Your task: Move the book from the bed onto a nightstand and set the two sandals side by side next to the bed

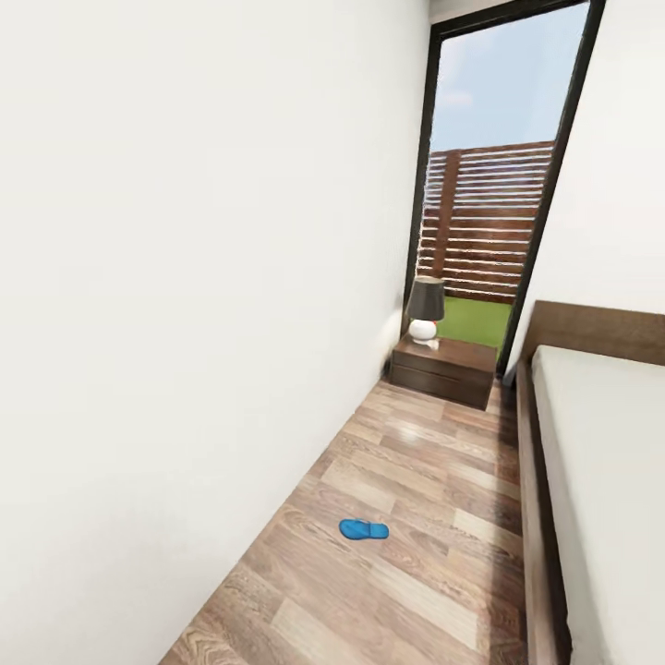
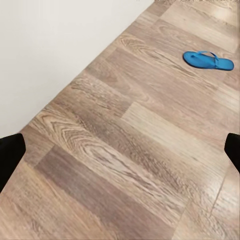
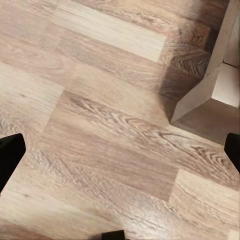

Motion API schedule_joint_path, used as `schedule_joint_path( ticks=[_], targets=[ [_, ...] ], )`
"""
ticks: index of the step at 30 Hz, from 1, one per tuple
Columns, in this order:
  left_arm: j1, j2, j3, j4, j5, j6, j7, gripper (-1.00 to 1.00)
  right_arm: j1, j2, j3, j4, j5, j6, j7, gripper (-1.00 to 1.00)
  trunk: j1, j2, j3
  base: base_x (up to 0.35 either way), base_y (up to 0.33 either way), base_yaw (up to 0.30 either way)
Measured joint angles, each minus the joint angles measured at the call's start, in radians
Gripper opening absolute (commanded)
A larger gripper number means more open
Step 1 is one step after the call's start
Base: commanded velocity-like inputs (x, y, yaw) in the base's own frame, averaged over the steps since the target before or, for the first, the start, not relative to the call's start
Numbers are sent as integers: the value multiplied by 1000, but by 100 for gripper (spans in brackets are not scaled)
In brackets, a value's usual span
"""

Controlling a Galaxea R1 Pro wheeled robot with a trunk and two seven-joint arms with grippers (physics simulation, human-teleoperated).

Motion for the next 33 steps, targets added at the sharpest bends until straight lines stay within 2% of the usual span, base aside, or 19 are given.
schedule_joint_path(
  ticks=[13, 22, 33],
  targets=[
    [0, 0, 0, 0, 0, 0, 0, 100, 0, 0, 0, 0, 0, 0, 0, 100, 0, 0, 0, 289, 0, -7],
    [0, 0, 0, 0, 0, -1, 0, 100, 0, 0, 0, 0, 1, 0, 1, 100, 0, 0, 0, 39, 0, -14],
    [0, 0, 0, 0, 0, -1, 0, 100, 0, 0, 0, 0, 0, 0, 1, 100, 0, 0, 0, 2, 0, -227]
  ],
)
